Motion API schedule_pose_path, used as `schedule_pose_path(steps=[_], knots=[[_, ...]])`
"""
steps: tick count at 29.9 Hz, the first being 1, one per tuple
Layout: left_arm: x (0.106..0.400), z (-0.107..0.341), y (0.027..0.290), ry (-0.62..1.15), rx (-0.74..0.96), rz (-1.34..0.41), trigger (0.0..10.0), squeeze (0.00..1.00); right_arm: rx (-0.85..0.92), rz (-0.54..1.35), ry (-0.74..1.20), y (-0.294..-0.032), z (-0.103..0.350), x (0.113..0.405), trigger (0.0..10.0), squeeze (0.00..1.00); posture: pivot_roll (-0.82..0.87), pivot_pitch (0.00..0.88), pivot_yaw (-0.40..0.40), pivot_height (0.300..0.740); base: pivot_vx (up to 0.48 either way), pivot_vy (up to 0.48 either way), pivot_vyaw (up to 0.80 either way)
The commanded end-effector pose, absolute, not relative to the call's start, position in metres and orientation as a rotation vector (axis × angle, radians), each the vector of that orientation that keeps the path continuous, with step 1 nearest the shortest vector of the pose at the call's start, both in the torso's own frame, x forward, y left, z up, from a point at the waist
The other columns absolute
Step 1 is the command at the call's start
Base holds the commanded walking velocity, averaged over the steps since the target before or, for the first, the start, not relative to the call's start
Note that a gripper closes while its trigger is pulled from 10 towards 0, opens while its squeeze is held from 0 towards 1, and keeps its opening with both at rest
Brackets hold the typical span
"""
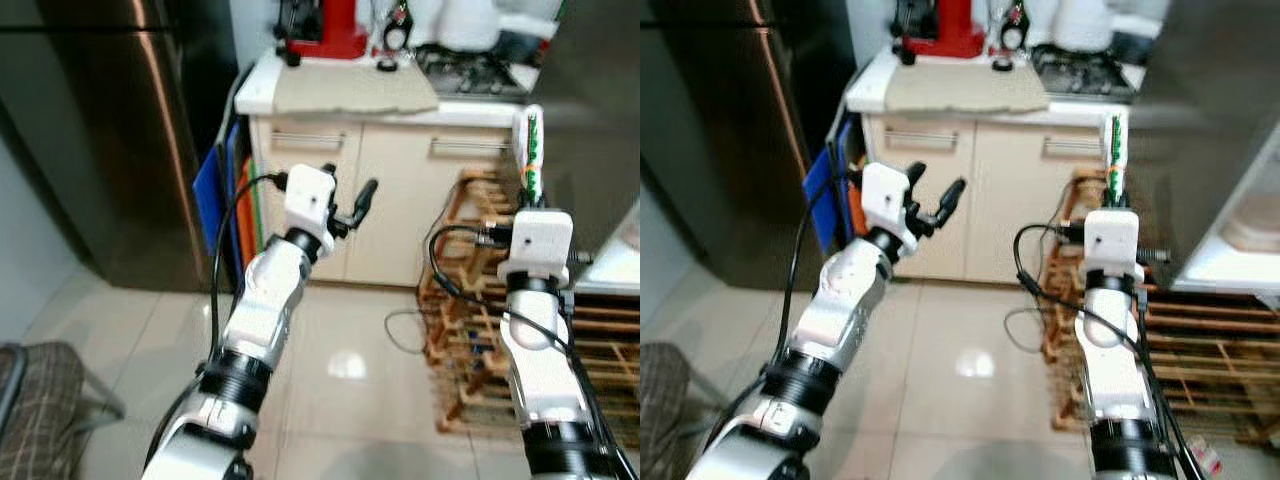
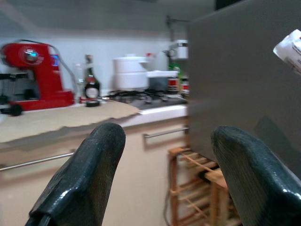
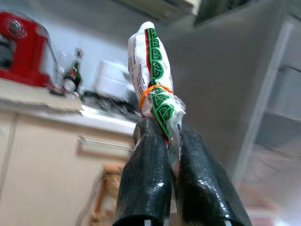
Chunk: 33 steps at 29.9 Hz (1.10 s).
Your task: Restocking fridge
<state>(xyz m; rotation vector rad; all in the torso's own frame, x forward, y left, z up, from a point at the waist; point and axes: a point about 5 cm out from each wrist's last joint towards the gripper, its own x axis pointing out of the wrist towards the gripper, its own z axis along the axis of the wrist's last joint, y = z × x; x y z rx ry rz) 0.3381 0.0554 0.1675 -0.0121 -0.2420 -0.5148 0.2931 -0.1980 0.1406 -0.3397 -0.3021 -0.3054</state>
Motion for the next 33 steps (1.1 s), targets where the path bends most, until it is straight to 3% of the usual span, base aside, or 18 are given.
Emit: schedule_pose_path(steps=[1,33], knots=[[0.3385,0.1668,0.0544,-0.241,-0.003,-0.521,10.0,0.00,-0.332,-0.318,-0.322,-0.2010,0.1450,0.2914,0.0,0.00,-0.05,0.000,0.016,0.740,0.000,-0.461,0.00],[0.3324,0.1711,0.0462,-0.270,-0.004,-0.552,10.0,0.00,-0.336,-0.342,-0.317,-0.2060,0.1446,0.2845,0.0,0.00,-0.06,0.000,0.035,0.740,0.000,-0.459,0.00]])
